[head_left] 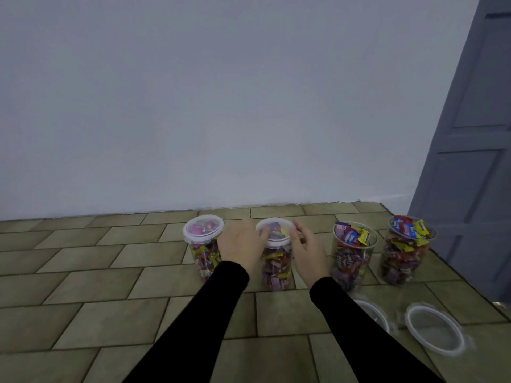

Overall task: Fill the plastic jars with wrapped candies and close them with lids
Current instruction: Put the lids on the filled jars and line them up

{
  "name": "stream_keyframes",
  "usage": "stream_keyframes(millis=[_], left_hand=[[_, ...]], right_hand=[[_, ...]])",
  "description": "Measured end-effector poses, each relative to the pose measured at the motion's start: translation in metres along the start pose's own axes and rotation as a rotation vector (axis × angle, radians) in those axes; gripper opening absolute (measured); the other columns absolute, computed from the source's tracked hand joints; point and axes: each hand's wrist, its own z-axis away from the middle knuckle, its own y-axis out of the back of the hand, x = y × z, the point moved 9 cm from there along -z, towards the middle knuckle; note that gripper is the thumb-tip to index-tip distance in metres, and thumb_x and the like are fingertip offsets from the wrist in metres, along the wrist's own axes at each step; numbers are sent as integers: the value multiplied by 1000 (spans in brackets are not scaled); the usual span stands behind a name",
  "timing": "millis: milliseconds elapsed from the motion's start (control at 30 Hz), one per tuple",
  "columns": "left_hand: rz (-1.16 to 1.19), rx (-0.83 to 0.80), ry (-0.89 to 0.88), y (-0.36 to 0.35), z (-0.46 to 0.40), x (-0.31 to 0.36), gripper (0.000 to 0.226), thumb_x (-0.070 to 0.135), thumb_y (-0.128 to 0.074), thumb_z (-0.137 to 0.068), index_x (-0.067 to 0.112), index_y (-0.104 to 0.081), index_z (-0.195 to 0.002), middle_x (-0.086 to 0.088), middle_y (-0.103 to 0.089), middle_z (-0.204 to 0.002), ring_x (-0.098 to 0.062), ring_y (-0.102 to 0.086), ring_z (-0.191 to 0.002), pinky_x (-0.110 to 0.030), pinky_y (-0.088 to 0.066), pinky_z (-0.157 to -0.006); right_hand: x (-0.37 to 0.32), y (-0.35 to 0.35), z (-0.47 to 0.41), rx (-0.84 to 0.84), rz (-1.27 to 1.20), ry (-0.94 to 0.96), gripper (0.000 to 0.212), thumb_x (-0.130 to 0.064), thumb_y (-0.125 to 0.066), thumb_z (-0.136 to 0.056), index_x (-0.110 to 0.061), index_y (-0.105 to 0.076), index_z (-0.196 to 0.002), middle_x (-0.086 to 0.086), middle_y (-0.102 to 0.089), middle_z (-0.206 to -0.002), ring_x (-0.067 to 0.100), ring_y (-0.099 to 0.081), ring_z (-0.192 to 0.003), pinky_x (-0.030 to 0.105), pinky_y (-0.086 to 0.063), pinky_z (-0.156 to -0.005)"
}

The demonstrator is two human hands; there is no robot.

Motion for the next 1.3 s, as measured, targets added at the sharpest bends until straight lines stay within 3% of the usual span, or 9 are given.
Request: stream_keyframes(millis=[167,300,467,600,867,1067,1167,1233,1300], left_hand=[[345,-241,-165,-14,-24,5,50,43,-58,-89,22,-54,-134,2,-54,-138,-16,-48,-127,-30,-37,-105],[558,-319,-108,-29,-37,-2,38,39,-72,-82,21,-68,-115,5,-66,-116,-11,-58,-109,-24,-42,-93],[812,-303,-16,-44,-44,-11,31,33,-80,-75,23,-72,-104,3,-72,-103,-9,-65,-98,-27,-49,-93],[887,-271,40,-49,-44,-18,30,29,-80,-75,22,-73,-103,3,-72,-103,-10,-65,-98,-27,-50,-93],[769,-197,31,-44,-41,-17,30,39,-74,-78,27,-71,-105,6,-70,-108,-11,-63,-103,-35,-49,-98],[515,-110,-73,-21,-30,-5,33,39,-58,-91,21,-65,-118,1,-64,-123,-16,-57,-113,-27,-42,-94],[507,96,-213,7,-16,12,24,32,-54,-95,19,-67,-110,3,-60,-117,-13,-55,-107,-18,-34,-81],[475,212,-357,20,1,32,18,28,-55,-94,20,-69,-103,5,-58,-106,-10,-56,-94,-17,-34,-73],[418,276,-531,20,24,54,14,25,-57,-91,20,-70,-96,6,-60,-95,-10,-57,-83,-18,-39,-67]], right_hand=[[-3,-4,13,-105,-6,154,38,-26,-46,-100,-20,-49,-137,-4,-50,-138,5,-44,-126,30,-36,-109],[-2,-4,12,-126,123,212,48,-42,-37,-98,-21,-46,-140,-5,-48,-142,9,-41,-131,35,-34,-111],[3,-4,9,-100,29,198,37,-24,-48,-98,-20,-49,-135,-5,-49,-137,5,-42,-126,23,-33,-108],[10,-8,4,-84,-5,188,34,-23,-51,-97,-23,-53,-131,-7,-52,-130,10,-46,-123,28,-37,-105],[14,-10,-2,-172,-13,103,42,-36,-51,-94,-33,-50,-135,-2,-54,-132,17,-50,-121,45,-43,-103],[-2,4,8,-192,60,64,48,-26,-53,-97,-21,-41,-142,-12,-51,-127,8,-53,-114,24,-43,-97],[-4,32,23,-18,97,75,24,-21,-57,-95,-16,-62,-117,-8,-63,-101,1,-58,-83,12,-43,-71],[1,58,33,140,124,94,4,-18,-61,-91,-16,-65,-92,-1,-64,-79,4,-54,-66,16,-41,-61],[18,75,43,246,86,39,11,-17,-66,-86,-16,-59,-77,4,-59,-69,14,-51,-60,26,-41,-57]])
